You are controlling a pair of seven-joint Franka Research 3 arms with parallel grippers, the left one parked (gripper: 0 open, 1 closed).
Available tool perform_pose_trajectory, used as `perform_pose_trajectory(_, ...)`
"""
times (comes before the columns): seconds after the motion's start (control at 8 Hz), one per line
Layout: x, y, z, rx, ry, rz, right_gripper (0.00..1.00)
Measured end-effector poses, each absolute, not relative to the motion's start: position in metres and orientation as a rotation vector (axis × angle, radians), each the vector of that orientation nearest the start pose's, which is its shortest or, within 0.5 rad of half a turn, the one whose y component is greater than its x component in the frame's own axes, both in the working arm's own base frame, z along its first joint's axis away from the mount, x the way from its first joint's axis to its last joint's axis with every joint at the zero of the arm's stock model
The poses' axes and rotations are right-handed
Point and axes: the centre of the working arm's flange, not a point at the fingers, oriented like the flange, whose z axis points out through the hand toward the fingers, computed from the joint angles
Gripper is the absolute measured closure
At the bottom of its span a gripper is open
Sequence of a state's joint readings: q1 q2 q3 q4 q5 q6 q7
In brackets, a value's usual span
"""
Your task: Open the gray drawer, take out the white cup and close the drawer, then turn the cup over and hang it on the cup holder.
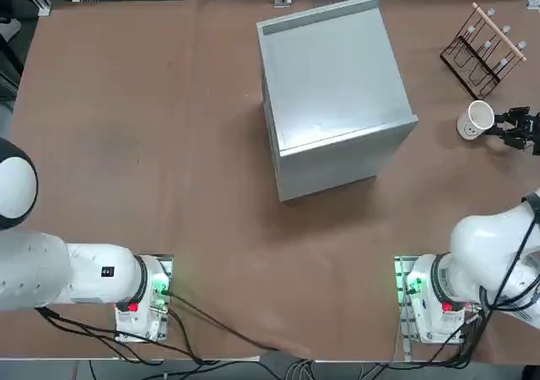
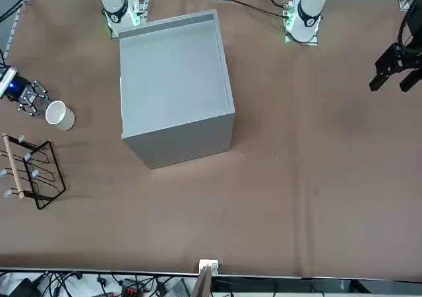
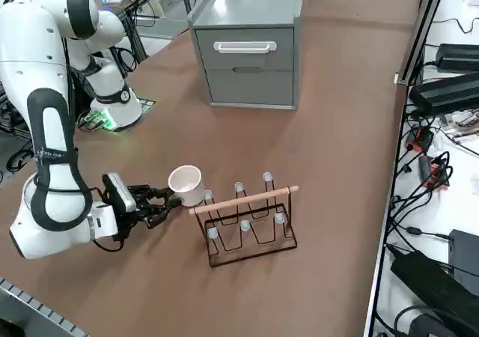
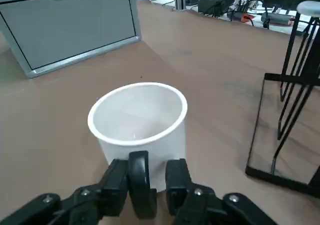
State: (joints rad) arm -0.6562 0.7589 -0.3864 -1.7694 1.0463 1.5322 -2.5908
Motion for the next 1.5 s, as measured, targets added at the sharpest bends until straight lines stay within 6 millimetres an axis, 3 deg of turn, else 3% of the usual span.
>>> perform_pose_trajectory(0.38, 0.383, -0.431, 0.136, -1.983, -1.126, -1.100, 0.70)
perform_pose_trajectory(0.5, 0.383, -0.431, 0.136, -1.985, -1.112, -1.095, 0.81)
perform_pose_trajectory(0.62, 0.385, -0.430, 0.137, -1.986, -1.094, -1.086, 0.81)
perform_pose_trajectory(0.88, 0.403, -0.434, 0.165, -1.965, -1.097, -1.014, 0.81)
perform_pose_trajectory(1.0, 0.412, -0.441, 0.200, -1.991, -1.131, -0.913, 0.81)
perform_pose_trajectory(1.25, 0.417, -0.453, 0.324, -2.150, -1.213, -0.637, 0.81)
perform_pose_trajectory(1.5, 0.418, -0.443, 0.448, -2.342, -1.327, -0.372, 0.81)
